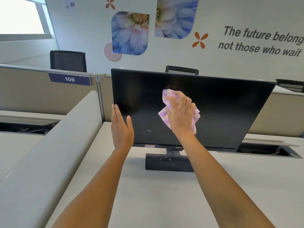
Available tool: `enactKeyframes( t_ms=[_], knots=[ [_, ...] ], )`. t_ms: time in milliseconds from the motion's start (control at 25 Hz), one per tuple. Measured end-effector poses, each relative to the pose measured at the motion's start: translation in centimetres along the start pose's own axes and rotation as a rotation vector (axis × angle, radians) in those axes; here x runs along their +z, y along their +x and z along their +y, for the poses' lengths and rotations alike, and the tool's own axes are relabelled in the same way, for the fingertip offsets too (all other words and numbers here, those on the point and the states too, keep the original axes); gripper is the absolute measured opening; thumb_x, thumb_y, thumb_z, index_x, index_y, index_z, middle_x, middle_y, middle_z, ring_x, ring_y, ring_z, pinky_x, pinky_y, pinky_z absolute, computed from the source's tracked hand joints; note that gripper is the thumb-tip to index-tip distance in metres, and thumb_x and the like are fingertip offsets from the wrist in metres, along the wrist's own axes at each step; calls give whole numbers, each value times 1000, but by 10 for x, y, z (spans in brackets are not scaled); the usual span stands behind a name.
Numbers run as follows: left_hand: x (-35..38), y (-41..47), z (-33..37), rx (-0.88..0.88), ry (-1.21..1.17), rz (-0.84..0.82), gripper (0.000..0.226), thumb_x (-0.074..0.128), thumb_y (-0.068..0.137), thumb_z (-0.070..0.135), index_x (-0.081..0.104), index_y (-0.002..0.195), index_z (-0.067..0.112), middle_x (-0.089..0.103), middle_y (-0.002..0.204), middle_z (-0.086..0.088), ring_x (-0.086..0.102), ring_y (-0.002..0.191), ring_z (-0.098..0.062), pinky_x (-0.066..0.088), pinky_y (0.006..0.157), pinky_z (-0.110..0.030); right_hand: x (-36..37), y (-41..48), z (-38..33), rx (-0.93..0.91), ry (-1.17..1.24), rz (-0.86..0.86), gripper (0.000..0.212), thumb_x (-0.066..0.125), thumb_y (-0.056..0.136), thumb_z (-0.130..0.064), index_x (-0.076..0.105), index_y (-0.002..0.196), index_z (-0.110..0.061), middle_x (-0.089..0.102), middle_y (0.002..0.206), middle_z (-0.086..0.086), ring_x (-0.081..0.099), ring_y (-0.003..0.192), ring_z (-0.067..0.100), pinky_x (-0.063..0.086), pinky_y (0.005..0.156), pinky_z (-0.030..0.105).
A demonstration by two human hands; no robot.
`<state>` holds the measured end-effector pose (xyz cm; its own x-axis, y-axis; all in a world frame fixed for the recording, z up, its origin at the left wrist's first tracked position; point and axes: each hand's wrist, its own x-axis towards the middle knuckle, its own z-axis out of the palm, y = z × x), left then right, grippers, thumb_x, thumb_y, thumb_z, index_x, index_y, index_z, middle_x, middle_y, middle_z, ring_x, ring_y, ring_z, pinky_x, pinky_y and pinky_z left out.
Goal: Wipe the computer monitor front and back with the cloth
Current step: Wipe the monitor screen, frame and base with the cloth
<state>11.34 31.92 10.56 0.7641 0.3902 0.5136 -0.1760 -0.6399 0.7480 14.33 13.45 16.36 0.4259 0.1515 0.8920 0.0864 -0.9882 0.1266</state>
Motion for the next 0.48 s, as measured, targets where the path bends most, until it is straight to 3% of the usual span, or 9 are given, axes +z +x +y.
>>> enactKeyframes(
  t_ms=[120,320,480],
  knots=[
    [-2,2,-4,-4,-16,11,57,30,100,35,5,150,23,8,158,5,12,145,-16,13,113,-28,9,-10,-26,-132,-60,-71,55,64,70,-18,45,120,-29,56,112,2,57,91,25,50,68,37],
    [-2,3,-14,-77,-24,-25,55,30,100,37,10,149,24,18,156,3,21,143,-19,21,112,-33,28,-93,-22,-764,-172,-387,62,77,69,-29,48,124,-25,52,116,1,51,98,21,50,76,37],
    [-4,6,-21,-159,-56,-72,54,28,99,41,14,149,26,24,154,3,26,141,-21,27,111,-37,26,-92,-17,-755,-160,-358,68,81,62,-27,46,120,-24,55,113,2,52,95,22,50,74,36]
  ],
)
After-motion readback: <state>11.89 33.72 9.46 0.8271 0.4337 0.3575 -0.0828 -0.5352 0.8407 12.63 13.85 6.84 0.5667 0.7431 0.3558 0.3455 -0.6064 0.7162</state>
